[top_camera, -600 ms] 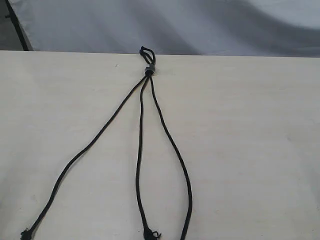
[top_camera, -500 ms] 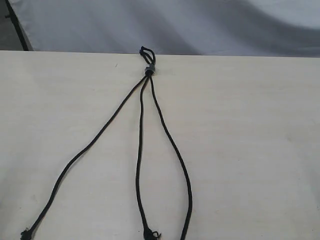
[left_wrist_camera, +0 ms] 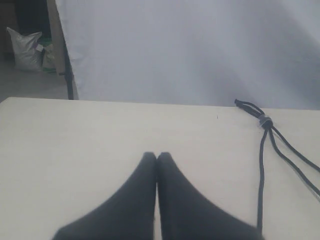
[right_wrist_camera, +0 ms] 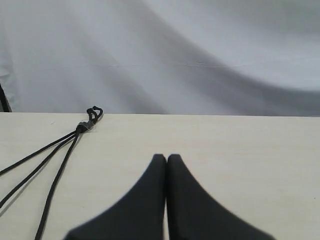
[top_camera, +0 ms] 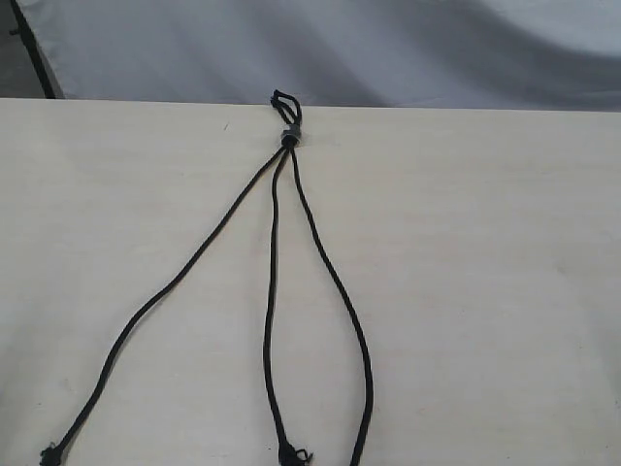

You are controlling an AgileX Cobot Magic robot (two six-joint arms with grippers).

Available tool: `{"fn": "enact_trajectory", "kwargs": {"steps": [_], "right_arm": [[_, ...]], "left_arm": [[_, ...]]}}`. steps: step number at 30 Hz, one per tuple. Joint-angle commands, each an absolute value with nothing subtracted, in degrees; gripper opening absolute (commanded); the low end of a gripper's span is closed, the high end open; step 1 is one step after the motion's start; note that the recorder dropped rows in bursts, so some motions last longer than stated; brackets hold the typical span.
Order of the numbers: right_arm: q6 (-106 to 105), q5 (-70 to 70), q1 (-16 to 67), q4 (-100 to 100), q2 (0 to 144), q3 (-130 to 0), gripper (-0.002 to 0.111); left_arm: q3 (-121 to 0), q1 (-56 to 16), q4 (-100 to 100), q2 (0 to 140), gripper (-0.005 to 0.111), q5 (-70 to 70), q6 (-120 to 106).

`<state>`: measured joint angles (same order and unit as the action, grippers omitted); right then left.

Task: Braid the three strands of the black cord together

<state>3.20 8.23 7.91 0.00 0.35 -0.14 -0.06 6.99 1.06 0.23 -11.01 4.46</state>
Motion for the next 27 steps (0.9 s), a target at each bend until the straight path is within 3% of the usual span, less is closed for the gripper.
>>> {"fn": "enact_trajectory", "kwargs": {"steps": [1,10,16,27], "right_arm": [[3.88,-0.48,8.13,0.00,0.00,0.00,0.000],[20.17,-24.57,8.13,-0.31,0.00,0.00,0.000],[17.59,-12.44,8.13,-0.31,6.71,-9.96,0.000],[19.74,-1.79,12.06,-0.31,36.79,-19.02,0.000]], "left_arm": [[0.00,7.09,1.21,0.00,0.001,-10.72,4.68],[0.00,7.09,1.21,0.00,0.001,-10.72,4.68],[0.00,7.09,1.21,0.00,0.001,-10.72,4.68],[0.00,7.09,1.21,0.00,0.001,-10.72,4.68]]}}
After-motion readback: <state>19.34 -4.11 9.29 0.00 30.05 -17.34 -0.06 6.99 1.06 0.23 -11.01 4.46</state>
